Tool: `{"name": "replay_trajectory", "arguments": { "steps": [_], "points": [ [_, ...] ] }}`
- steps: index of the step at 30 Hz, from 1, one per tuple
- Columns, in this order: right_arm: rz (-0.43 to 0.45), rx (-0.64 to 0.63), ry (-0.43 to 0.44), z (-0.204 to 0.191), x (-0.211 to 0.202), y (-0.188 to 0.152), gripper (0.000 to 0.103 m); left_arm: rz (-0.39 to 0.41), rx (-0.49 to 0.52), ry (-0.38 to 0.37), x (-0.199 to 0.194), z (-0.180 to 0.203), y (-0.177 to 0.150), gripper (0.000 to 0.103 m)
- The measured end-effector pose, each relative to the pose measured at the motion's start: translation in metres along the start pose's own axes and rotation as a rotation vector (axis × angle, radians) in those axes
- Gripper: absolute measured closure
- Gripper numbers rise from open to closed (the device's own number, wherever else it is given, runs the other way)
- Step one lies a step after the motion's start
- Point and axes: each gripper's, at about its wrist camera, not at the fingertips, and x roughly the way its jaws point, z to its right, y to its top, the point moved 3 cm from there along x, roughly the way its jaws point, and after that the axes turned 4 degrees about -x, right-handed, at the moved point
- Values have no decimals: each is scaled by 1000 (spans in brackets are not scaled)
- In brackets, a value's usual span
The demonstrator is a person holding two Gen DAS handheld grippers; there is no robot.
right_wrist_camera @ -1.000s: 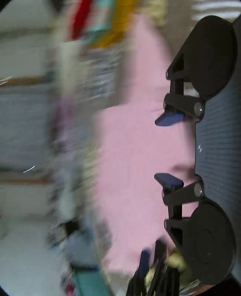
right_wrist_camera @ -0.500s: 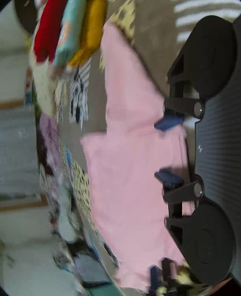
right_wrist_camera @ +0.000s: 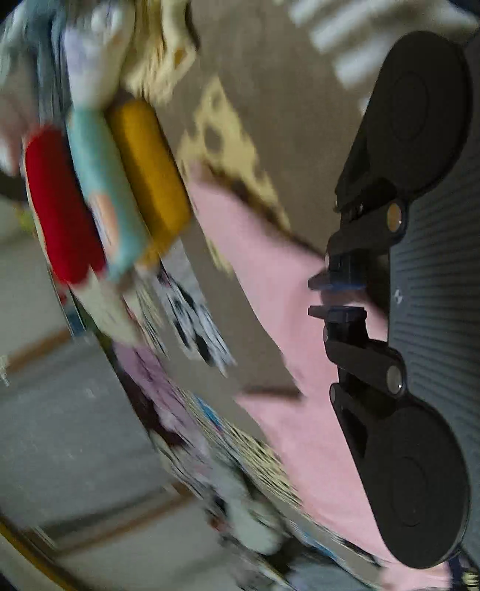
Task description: Fold clothes
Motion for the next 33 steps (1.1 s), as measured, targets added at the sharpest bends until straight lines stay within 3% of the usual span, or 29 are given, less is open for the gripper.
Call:
{"name": "replay_trajectory", "arguments": {
  "steps": [2, 3, 4, 7, 8, 10, 11, 13, 16, 18, 21, 24, 25, 26, 29, 31, 33],
  "points": [
    [42, 44, -17, 11, 0, 7, 77, -1, -3, -2, 1, 0, 0, 57],
    [65, 45, -42, 14, 1, 10, 61, -2, -3, -2, 1, 0, 0, 56],
    [87, 46, -65, 17, 2, 12, 51, -2, -1, -1, 2, 0, 0, 56],
    [132, 92, -14, 28, 8, 22, 51, -2, 1, 1, 4, 1, 1, 55],
    [138, 107, 40, 30, 11, 26, 51, -2, 2, 2, 4, 1, 1, 54],
    [74, 99, 144, 25, 25, 27, 52, -2, 3, 2, 5, 1, 1, 54],
    [15, 56, 140, 19, 34, 25, 54, -2, 4, 1, 5, 1, 1, 53],
    [-22, -6, 35, 21, 43, 22, 79, -1, 8, -2, 5, 1, 1, 53],
    [16, 130, -70, 53, 41, 32, 91, 3, 15, -7, 5, 0, 1, 53],
    [33, 188, -69, 67, 41, 37, 91, 3, 15, -14, 5, -2, 1, 53],
    [102, 175, -109, 68, 32, 44, 82, 2, 14, -16, 5, -2, 1, 52],
    [149, 157, -137, 68, 31, 51, 67, 1, 14, -18, 6, -3, 1, 52],
    [169, 150, -153, 69, 31, 54, 52, 1, 14, -19, 6, -3, 1, 52],
    [192, 152, -168, 72, 32, 58, 47, 1, 13, -18, 6, -3, 2, 52],
    [190, 155, -193, 82, 42, 67, 44, 2, 13, -16, 6, -3, 2, 51],
    [85, 154, -146, 88, 62, 67, 47, 3, 13, -15, 7, -2, 2, 51],
    [8, 132, -104, 88, 74, 72, 57, 4, 13, -14, 7, -2, 2, 50]
  ]
}}
